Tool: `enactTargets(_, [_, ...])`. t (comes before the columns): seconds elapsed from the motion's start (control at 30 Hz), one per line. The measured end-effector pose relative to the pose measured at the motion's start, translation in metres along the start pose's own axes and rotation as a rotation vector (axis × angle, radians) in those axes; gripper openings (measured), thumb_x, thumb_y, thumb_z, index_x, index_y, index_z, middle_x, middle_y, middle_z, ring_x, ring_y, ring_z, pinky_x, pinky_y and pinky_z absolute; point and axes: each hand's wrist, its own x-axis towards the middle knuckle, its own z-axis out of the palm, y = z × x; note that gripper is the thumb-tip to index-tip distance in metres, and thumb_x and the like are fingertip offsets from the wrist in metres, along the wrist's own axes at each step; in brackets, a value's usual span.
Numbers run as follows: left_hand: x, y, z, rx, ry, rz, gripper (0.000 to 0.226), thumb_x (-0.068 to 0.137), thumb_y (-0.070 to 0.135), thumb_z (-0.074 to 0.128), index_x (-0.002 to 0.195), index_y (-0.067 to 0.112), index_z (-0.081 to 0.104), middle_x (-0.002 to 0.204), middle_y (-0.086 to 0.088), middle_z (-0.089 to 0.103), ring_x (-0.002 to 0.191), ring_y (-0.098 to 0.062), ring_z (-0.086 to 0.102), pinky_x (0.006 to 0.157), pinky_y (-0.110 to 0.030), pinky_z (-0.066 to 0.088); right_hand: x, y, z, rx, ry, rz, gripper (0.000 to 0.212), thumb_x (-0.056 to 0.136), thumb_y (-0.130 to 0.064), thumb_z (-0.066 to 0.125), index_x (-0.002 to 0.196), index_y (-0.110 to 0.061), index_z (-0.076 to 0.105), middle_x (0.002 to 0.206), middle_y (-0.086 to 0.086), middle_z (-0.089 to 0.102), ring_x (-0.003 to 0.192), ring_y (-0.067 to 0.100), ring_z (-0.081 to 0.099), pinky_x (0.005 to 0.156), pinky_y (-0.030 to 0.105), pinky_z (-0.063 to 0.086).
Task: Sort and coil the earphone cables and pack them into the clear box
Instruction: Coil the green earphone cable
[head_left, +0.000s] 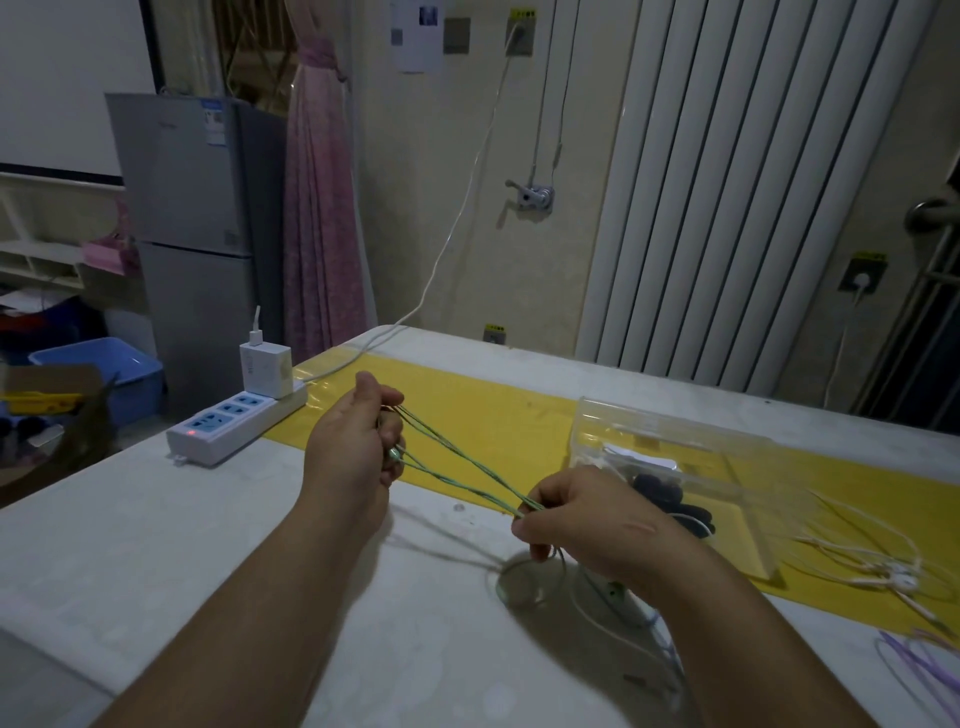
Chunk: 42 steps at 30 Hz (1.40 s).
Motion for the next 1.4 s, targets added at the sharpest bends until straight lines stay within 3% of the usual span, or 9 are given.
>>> enactTargets(0.13, [0.001,0.002,-0.002,-0.113,-0.056,-0.031,0.020,0.099,0.018,0.045,0.086,0.011,0.060,0.060,0.001,0.049,0.050,-0.010,0.036,0.041,-0.019,0.029,0.000,-0.001,0.000,-0.060,0.077,-0.012,0.031,0.094,-0.033,0.056,0.080,-0.008,0.067,0.055,-0.010,0.067,0.037,0.000,0.040,0.049,0.022,0.035])
enactTargets(0.27, [0.002,0.001,0.001,-0.172,-0.053,-0.009,0.028,0.103,0.019,0.039,0.087,0.006,0.059,0.080,-0.006,0.064,0.057,-0.009,0.049,0.049,-0.018,0.046,0.003,-0.001,0.001,-0.032,0.230,-0.083,0.032,0.098,-0.038,0.048,0.078,-0.017,0.062,0.064,-0.001,0.072,0.047,0.001,0.050,0.059,0.028,0.042])
enactTargets(0.43, [0.003,0.002,-0.001,-0.119,0.002,-0.056,0.031,0.104,0.035,0.031,0.084,0.019,0.047,0.060,-0.001,0.056,0.044,-0.013,0.043,0.043,-0.020,0.032,0.005,0.000,0.001,-0.032,0.392,-0.190,0.036,0.096,-0.044,0.048,0.074,-0.018,0.059,0.061,0.000,0.061,0.061,0.016,0.062,0.068,0.039,0.048])
enactTargets(0.57, [0.006,0.000,-0.003,-0.122,0.062,-0.057,0.032,0.103,0.040,0.033,0.083,0.019,0.045,0.050,0.003,0.037,0.040,-0.010,0.029,0.041,-0.016,0.020,0.005,0.003,0.000,-0.179,0.350,-0.203,0.043,0.092,-0.050,0.052,0.066,-0.016,0.049,0.063,0.001,0.053,0.068,0.026,0.054,0.065,0.039,0.045])
enactTargets(0.73, [0.011,0.000,-0.007,-0.224,0.095,-0.068,0.023,0.101,0.028,0.046,0.082,0.015,0.048,0.056,0.002,0.040,0.041,-0.008,0.033,0.039,-0.016,0.024,0.005,0.003,-0.001,-0.179,0.295,-0.220,0.019,0.091,-0.025,0.047,0.080,-0.020,0.061,0.066,-0.002,0.054,0.064,0.017,0.049,0.058,0.031,0.036])
enactTargets(1.0, [0.014,-0.002,-0.011,-0.271,0.126,-0.111,0.024,0.104,0.029,0.036,0.085,0.019,0.048,0.059,0.003,0.048,0.042,-0.009,0.034,0.039,-0.017,0.024,0.011,0.011,-0.002,-0.185,0.369,-0.196,0.026,0.098,-0.039,0.043,0.080,-0.021,0.048,0.074,0.003,0.063,0.071,0.029,0.061,0.069,0.044,0.052])
enactTargets(1.2, [0.015,-0.003,-0.012,-0.239,0.118,-0.141,0.020,0.103,0.031,0.039,0.089,0.019,0.047,0.053,0.004,0.044,0.038,-0.009,0.031,0.036,-0.017,0.022,0.009,0.007,-0.001,-0.121,0.318,-0.187,0.031,0.095,-0.037,0.049,0.077,-0.012,0.051,0.065,0.000,0.048,0.065,0.021,0.046,0.062,0.035,0.036])
enactTargets(1.33, [0.016,-0.004,-0.011,-0.288,0.093,-0.183,0.016,0.100,0.029,0.046,0.091,0.016,0.050,0.058,0.002,0.046,0.040,-0.010,0.036,0.036,-0.018,0.027,0.006,0.002,0.000,-0.010,0.307,-0.212,0.037,0.076,-0.038,0.049,0.073,-0.001,0.046,0.061,0.000,0.036,0.059,0.016,0.034,0.059,0.034,0.028])
enactTargets(1.4, [0.016,-0.005,-0.011,-0.312,0.095,-0.179,0.020,0.100,0.028,0.047,0.088,0.013,0.053,0.063,-0.001,0.049,0.043,-0.011,0.041,0.037,-0.019,0.032,0.006,0.002,-0.001,0.053,0.306,-0.228,0.044,0.083,-0.040,0.054,0.077,0.003,0.051,0.053,-0.008,0.033,0.052,0.011,0.031,0.057,0.029,0.026])
